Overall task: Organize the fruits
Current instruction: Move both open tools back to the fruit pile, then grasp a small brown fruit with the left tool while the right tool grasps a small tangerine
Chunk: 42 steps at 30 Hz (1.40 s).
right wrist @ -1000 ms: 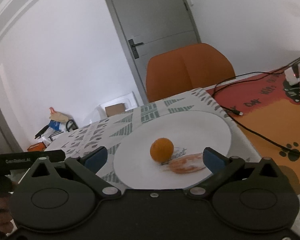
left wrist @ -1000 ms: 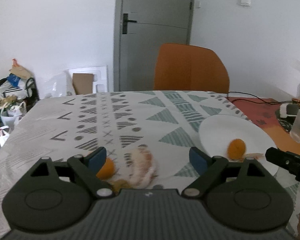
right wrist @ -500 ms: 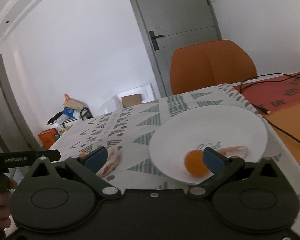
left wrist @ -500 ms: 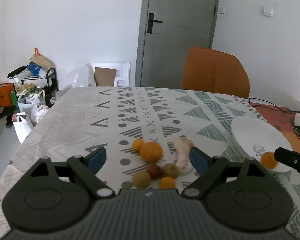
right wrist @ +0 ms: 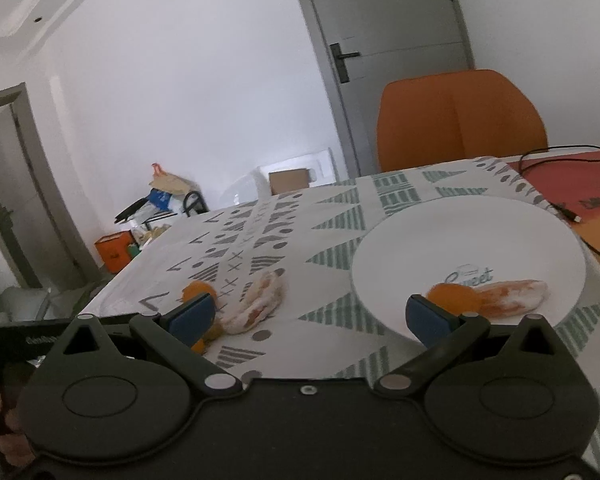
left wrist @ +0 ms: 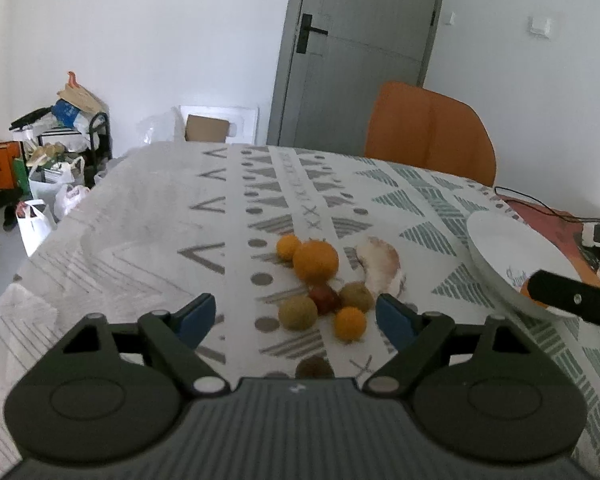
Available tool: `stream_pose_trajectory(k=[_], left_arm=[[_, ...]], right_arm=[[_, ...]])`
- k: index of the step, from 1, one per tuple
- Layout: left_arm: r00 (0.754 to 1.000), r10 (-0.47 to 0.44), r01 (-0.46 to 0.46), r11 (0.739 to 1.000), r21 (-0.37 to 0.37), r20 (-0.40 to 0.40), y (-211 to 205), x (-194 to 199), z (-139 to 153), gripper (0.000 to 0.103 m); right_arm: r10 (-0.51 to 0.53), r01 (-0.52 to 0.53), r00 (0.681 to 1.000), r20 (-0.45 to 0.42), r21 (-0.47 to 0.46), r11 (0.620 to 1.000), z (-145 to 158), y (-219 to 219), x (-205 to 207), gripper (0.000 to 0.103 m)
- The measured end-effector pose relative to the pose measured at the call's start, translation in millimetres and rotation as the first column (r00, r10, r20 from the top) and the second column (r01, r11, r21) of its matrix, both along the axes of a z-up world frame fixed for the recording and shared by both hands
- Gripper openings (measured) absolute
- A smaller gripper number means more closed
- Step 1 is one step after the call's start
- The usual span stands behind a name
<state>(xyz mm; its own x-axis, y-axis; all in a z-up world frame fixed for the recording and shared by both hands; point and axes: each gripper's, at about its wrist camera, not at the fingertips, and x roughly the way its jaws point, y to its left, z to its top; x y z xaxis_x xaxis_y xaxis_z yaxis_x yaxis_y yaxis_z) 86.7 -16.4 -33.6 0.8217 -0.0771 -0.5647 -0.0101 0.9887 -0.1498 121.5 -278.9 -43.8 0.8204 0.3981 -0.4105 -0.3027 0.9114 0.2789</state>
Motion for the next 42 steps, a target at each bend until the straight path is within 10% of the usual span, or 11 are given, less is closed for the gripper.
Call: stream_pose_trajectory(k=[11,15,42], left_arm=[[0.997,-0.054,0.052,0.997,-0.053,-0.054,5.0,-1.8,-24.7,0.053],[0.997,-0.055,0.052,0.997,-0.05,-0.058,5.6,-3.5,-32.5,0.021],[0.998,0.055,-0.058,0.987,-0.147,-0.018,65.9,-11.5,-27.0,0.021]], right_arm=[[0.059,-0.059,0.998,0.002,-0.042,0.997,-2.8,26.4,0.0,0.101],[0.086,-0.086,0.996,-0.002,-0.057,0.995,-4.0,37.9,0.5,0.095],[0.197,-0.212,0.972,-0.131,-0.118,0.97,-29.8,118.3,30.6,0.042]])
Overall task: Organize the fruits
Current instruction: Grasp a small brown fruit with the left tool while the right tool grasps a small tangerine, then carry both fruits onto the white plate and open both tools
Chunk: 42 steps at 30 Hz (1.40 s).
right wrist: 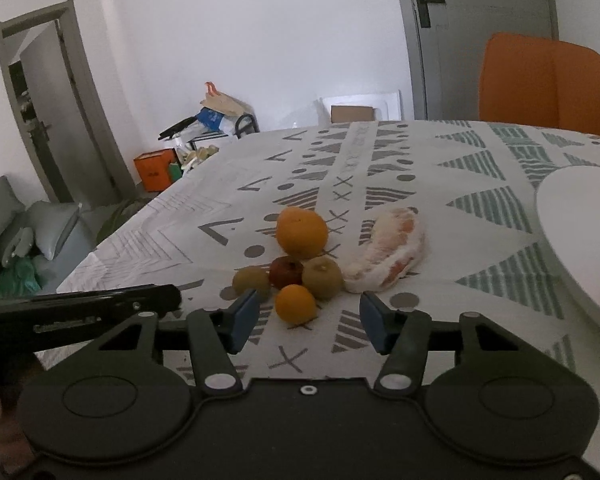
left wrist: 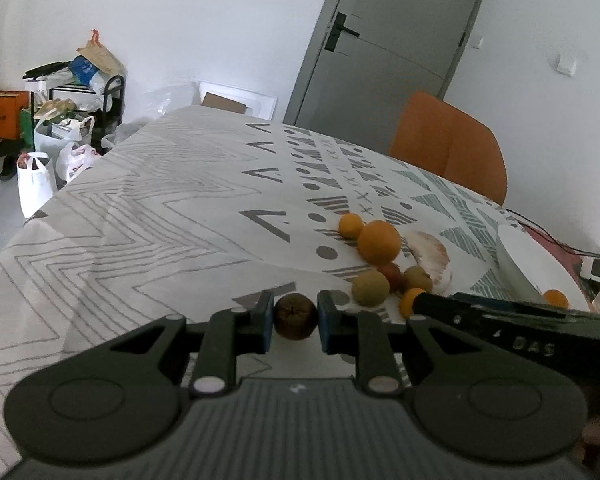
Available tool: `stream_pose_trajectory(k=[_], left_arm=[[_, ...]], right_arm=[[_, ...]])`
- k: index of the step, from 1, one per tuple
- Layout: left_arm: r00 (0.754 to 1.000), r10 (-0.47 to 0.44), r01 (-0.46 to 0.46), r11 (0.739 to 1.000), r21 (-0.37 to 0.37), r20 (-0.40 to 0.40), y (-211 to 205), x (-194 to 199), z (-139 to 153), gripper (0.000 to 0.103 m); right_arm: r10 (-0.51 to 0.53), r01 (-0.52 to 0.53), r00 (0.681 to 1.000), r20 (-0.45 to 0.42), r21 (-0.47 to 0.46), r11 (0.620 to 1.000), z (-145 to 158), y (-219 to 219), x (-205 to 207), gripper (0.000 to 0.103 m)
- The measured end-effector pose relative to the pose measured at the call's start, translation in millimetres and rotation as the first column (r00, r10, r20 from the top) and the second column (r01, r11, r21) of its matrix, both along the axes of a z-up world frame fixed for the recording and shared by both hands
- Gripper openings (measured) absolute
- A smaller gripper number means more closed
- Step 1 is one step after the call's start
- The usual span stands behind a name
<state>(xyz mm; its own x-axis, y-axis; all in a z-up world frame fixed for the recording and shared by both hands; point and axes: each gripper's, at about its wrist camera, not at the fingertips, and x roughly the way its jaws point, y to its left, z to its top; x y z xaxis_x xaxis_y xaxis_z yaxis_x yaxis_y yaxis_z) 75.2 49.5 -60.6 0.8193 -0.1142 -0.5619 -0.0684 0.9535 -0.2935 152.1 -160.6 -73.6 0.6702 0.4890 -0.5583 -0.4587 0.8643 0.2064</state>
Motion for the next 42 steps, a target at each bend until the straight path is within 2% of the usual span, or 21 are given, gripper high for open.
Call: stream_pose_trajectory(k=[2,9,17,25,42], left_arm=[[1.0,0.005,-0.005,1.0,0.004,-0.005,0.6,1.0,1.3,0.021],[1.0,-0.013,0.013,0.999,0.037,0.02,-16.6,3.6,14.2,0.021],[0.996,-0.081,0.079,0.995,0.068,0.027,-49.6,12.8,21.8,0.021],[0.989,-0.144,0.139,0.984,0.108,0.041,-83.6,21.9,31.1,0.021],[0.967,-0.251,0.236,0.951,0.2,0.054,-150.0,50.8,47.2,0.021]], right_arm=[[0.024,-0.023,0.999,-0.04,0.024,0.999,-5.0,0.9,4.3,0.02],[0.001,-0.001,1.0,0.0,0.067,0.998,4.3,-25.8,-8.9,0.02],[-0.083,0.076,0.995,0.059,0.117,0.99,23.0,-67.6,-17.2,0.02],[-0.172,0.157,0.982,0.077,0.167,0.973,25.5,-111.1,-15.8,0.02],[-0.36,0.329,0.93,0.079,0.257,0.908,17.6,-196.6,-6.4,0.02]])
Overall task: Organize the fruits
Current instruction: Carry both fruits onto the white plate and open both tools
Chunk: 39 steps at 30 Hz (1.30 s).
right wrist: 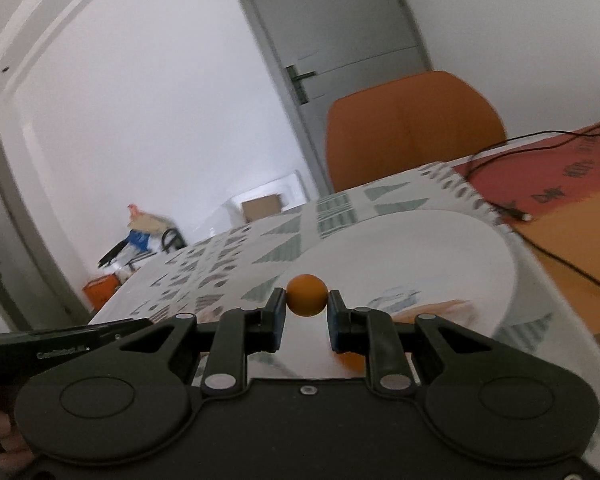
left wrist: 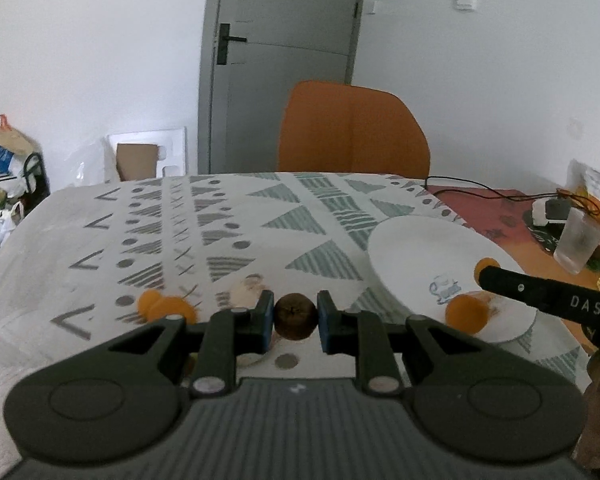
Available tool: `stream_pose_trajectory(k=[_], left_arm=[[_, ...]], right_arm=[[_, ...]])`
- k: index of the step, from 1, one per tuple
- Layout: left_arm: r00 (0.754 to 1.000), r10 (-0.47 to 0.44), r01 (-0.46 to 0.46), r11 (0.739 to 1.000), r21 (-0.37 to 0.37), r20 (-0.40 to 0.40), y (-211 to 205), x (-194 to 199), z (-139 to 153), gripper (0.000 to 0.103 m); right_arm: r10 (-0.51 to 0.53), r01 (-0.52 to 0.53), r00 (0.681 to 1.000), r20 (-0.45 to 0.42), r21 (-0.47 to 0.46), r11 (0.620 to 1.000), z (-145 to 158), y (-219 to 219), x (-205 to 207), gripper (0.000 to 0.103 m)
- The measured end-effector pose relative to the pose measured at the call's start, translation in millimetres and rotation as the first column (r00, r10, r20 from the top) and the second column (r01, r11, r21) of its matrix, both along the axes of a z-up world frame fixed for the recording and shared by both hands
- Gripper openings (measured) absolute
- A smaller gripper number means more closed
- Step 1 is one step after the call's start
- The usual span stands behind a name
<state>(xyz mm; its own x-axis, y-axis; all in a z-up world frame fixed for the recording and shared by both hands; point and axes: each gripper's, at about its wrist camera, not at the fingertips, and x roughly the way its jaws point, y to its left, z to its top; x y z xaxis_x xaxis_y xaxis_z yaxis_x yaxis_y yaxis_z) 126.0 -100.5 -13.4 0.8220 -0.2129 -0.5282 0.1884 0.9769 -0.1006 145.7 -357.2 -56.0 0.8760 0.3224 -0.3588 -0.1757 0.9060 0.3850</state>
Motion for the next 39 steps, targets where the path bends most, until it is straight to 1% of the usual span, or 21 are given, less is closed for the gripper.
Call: stream_pose_trajectory(k=[8,12,13,14,15,23,30,36,39], left_arm=[[0.998,-0.055,0.055,0.998,0.031,0.009,-34.8,16.1,3.6,0.021],[0.996,-0.085,0.084,0.995,0.044,0.011,-52.0,22.7,4.1,0.021],[0.996,-0.09,0.09,0.995,0.046,0.012,-55.8,24.3,4.0,0.021],[0.995,-0.096,0.096,0.994,0.047,0.012,-59.6,26.2,4.2,0.021],[0.995,-0.102,0.101,0.994,0.047,0.012,-62.8,27.7,4.4,0.021],[0.989,-0.145,0.144,0.988,0.054,0.02,-88.6,36.5,6.1,0.021],[0.985,-0.167,0.165,0.985,0.054,0.038,-102.2,39.0,11.2,0.021],[0.985,-0.171,0.17,0.985,0.039,0.027,-107.6,44.6,13.3,0.021],[0.986,-0.166,0.165,0.986,0.035,0.029,-105.2,45.5,14.9,0.025]], right_arm=[[-0.06,0.06,0.998,0.01,0.017,0.998,-4.3,-25.5,2.8,0.02],[-0.071,0.07,0.997,0.015,0.021,0.997,-6.3,-33.9,6.5,0.02],[-0.069,0.069,0.997,0.017,0.018,0.997,-6.1,-35.0,6.6,0.021],[-0.067,0.066,0.998,0.023,0.016,0.998,-5.8,-35.7,5.8,0.026],[-0.072,0.072,0.997,0.033,0.015,0.997,-6.0,-37.0,4.5,0.028],[-0.089,0.089,0.996,0.019,0.023,0.996,-10.2,-50.3,-0.6,0.028],[-0.085,0.085,0.996,0.015,0.026,0.996,-11.6,-51.3,-2.6,0.03],[-0.093,0.093,0.996,0.007,0.026,0.995,-13.0,-53.5,-1.9,0.033],[-0.094,0.094,0.996,-0.001,0.026,0.995,-13.5,-54.5,-1.7,0.034]])
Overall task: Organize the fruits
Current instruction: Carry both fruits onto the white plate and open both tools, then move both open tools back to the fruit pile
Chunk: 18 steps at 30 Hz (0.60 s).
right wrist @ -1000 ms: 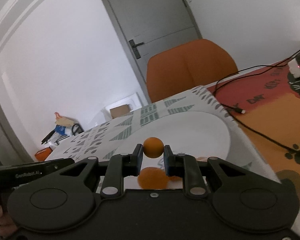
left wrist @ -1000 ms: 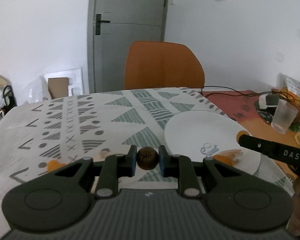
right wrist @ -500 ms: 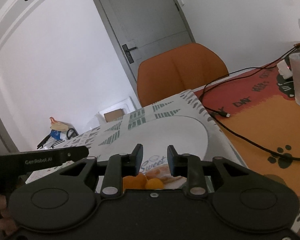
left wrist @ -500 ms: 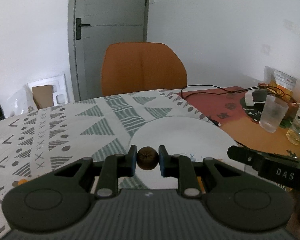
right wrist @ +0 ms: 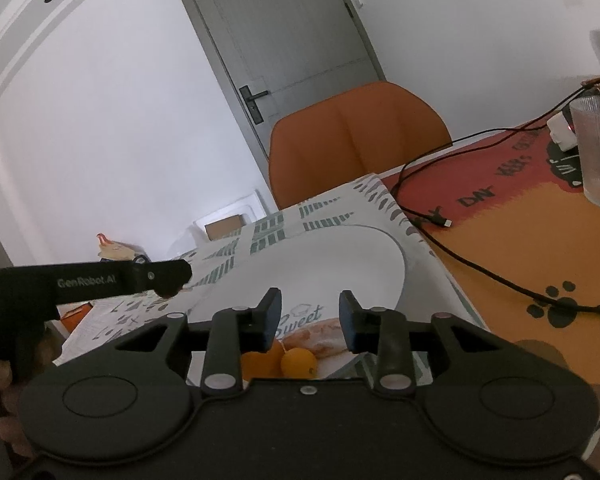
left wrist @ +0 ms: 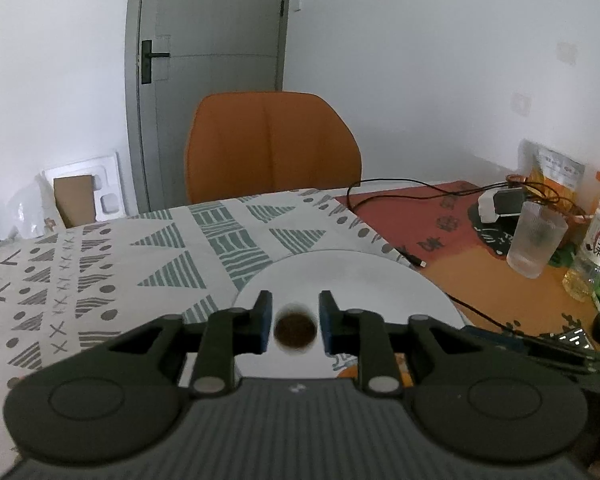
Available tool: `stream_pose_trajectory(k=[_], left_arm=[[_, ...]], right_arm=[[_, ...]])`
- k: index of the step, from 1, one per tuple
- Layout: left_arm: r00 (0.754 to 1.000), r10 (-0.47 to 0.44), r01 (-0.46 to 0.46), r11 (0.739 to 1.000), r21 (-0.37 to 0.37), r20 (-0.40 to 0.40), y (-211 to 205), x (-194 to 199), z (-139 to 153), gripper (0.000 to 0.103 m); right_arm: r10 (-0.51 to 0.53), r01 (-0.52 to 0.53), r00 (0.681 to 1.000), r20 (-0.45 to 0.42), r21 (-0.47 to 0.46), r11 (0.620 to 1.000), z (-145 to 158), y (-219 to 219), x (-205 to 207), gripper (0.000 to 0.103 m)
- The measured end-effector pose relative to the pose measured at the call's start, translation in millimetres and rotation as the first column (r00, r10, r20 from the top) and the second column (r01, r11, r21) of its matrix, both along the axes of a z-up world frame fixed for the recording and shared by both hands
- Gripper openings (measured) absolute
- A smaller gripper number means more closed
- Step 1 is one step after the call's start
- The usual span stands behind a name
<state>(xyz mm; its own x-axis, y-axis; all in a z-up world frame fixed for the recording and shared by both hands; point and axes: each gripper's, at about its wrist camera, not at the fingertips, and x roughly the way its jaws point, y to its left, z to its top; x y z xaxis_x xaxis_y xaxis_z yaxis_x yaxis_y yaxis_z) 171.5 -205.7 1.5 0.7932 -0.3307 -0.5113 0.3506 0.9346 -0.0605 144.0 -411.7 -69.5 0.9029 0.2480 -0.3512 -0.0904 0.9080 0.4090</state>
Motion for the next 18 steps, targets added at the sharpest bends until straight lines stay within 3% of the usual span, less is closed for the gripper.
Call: stream_pose_trajectory(k=[5,8,14,16,18], left_arm=[[0.999,0.038,-0.038,0.999,-0.011,-0.026,17.8,1.8,0.3,0.025],[0.997,0.067,-0.067,0.998,-0.01,-0.034,29.6,1.8,-0.1,0.031],[0.993,0.111,-0.112,0.994,-0.02,-0.031,49.5,-2.9,0.7,0.06],[0.991,0.131,-0.132,0.991,-0.027,-0.027,55.9,-5.3,1.5,0.076],[0.988,0.156,-0.156,0.987,-0.032,-0.017,63.2,-8.0,2.1,0.082]], right_arm=[[0.007,-0.007,1.0,-0.016,0.006,1.0,-3.4,1.8,2.1,0.038],[0.016,-0.016,1.0,-0.019,0.001,1.0,-4.1,6.2,2.8,0.04],[0.038,-0.038,0.999,-0.022,-0.02,0.999,-2.9,18.5,3.1,0.051],[0.044,-0.044,0.999,-0.026,-0.02,0.999,-2.6,21.2,3.4,0.055],[0.049,-0.049,0.998,-0.029,-0.028,0.998,-1.7,25.2,3.8,0.059]])
